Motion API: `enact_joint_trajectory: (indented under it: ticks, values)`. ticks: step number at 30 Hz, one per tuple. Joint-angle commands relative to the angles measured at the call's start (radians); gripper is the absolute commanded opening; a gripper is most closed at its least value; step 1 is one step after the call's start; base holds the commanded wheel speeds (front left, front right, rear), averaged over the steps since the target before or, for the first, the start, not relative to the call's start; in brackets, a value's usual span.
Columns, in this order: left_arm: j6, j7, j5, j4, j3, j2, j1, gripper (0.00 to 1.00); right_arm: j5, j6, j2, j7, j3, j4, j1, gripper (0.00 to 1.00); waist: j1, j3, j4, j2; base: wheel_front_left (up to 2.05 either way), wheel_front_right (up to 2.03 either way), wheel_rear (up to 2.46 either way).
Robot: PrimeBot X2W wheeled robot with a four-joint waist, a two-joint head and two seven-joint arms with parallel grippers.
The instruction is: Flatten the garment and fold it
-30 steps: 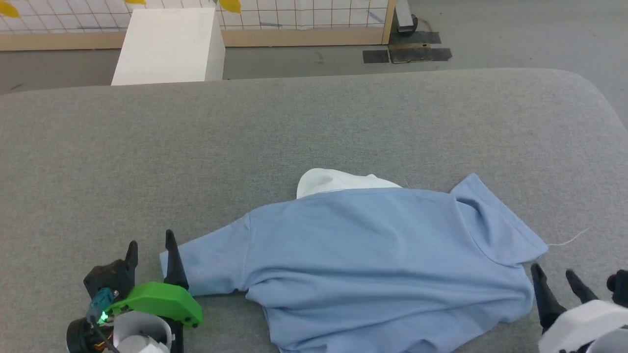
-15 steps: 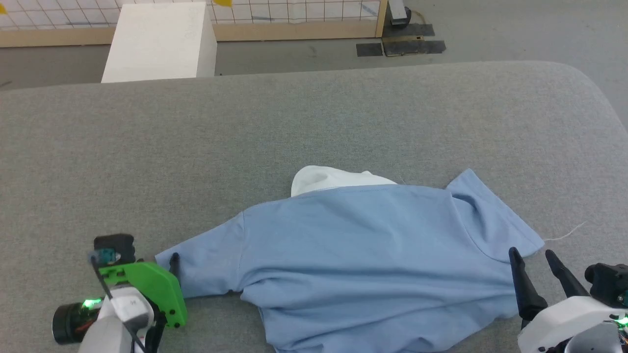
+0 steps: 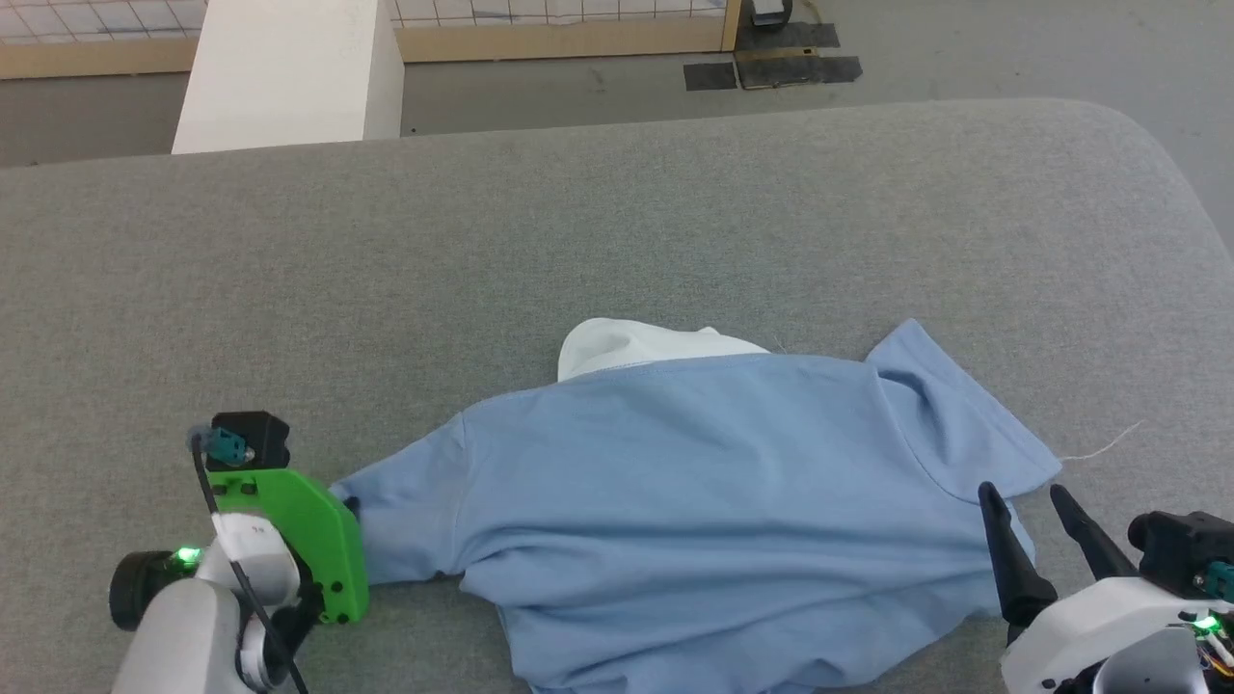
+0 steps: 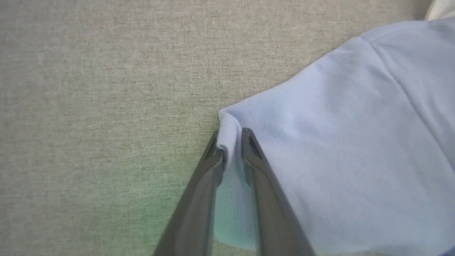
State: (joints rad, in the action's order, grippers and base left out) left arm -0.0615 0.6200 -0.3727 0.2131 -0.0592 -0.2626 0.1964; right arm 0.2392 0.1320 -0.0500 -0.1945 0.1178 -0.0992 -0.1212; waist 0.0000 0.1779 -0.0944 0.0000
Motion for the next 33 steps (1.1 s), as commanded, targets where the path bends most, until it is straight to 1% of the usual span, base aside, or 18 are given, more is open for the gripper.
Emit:
enact_joint_trajectory:
  ticks: [1, 3, 6, 7, 10, 13, 18, 21, 26, 30, 33]
  values:
    - [0.001, -0.033, 0.002, -0.002, -0.005, 0.007, -0.022, 0.0, -0.003, -0.001, 0.0, 0.005, 0.001, -0.007, 0.021, 1.0, 0.0, -0.002, 0.006, 0.0, 0.0, 0.0, 0.0]
    - [0.029, -0.123, 0.022, -0.02, 0.017, 0.011, -0.022, 0.0, -0.01, -0.001, 0.0, 0.011, -0.002, -0.009, 0.027, 1.0, 0.0, -0.006, 0.015, 0.0, 0.0, 0.0, 0.0]
    - [0.071, -0.225, 0.038, -0.031, 0.046, 0.025, -0.033, 0.0, -0.016, -0.001, 0.0, 0.017, 0.002, -0.009, 0.037, 1.0, 0.0, -0.01, 0.029, 0.0, 0.0, 0.0, 0.0]
    - [0.097, -0.282, 0.04, -0.034, 0.068, 0.036, -0.046, 0.0, -0.029, -0.001, 0.0, 0.019, 0.014, -0.007, 0.05, 1.0, 0.0, -0.012, 0.04, 0.0, 0.0, 0.0, 0.0]
    - [0.123, -0.342, 0.031, -0.04, 0.099, 0.049, -0.075, 0.0, -0.069, -0.001, 0.0, 0.019, 0.038, 0.005, 0.097, 1.0, 0.0, -0.011, 0.054, 0.0, 0.0, 0.0, 0.0]
    - [0.14, -0.369, 0.016, -0.041, 0.128, 0.053, -0.104, 0.0, -0.109, -0.001, 0.0, 0.017, 0.06, 0.039, 0.171, 1.0, 0.0, -0.005, 0.068, 0.0, 0.0, 0.0, 0.0]
    - [0.142, -0.388, 0.001, -0.04, 0.138, 0.06, -0.133, 0.0, -0.175, -0.001, -0.001, -0.036, 0.082, 0.175, 0.313, 1.0, 0.0, 0.012, 0.101, 0.0, 0.0, 0.0, 0.0]
    - [0.137, -0.392, -0.003, -0.036, 0.129, 0.066, -0.127, 0.0, -0.182, -0.001, -0.012, -0.08, 0.088, 0.277, 0.388, 1.0, 0.0, 0.026, 0.12, 0.0, 0.0, 0.0, 0.0]
    - [0.13, -0.397, -0.01, -0.026, 0.112, 0.076, -0.098, 0.0, -0.181, -0.001, -0.028, -0.173, 0.133, 0.478, 0.521, 1.0, 0.0, 0.053, 0.147, 0.0, 0.0, 0.0, 0.0]
    - [0.127, -0.401, -0.02, -0.02, 0.105, 0.086, -0.08, 0.0, -0.2, -0.001, -0.029, -0.242, 0.177, 0.591, 0.602, 1.0, 0.0, 0.074, 0.162, 0.0, 0.0, 0.0, 0.0]
    - [0.124, -0.404, -0.026, -0.015, 0.101, 0.091, -0.074, 0.0, -0.222, -0.001, -0.03, -0.295, 0.205, 0.651, 0.649, 1.0, 0.0, 0.086, 0.168, 0.0, 0.0, 0.0, 0.0]
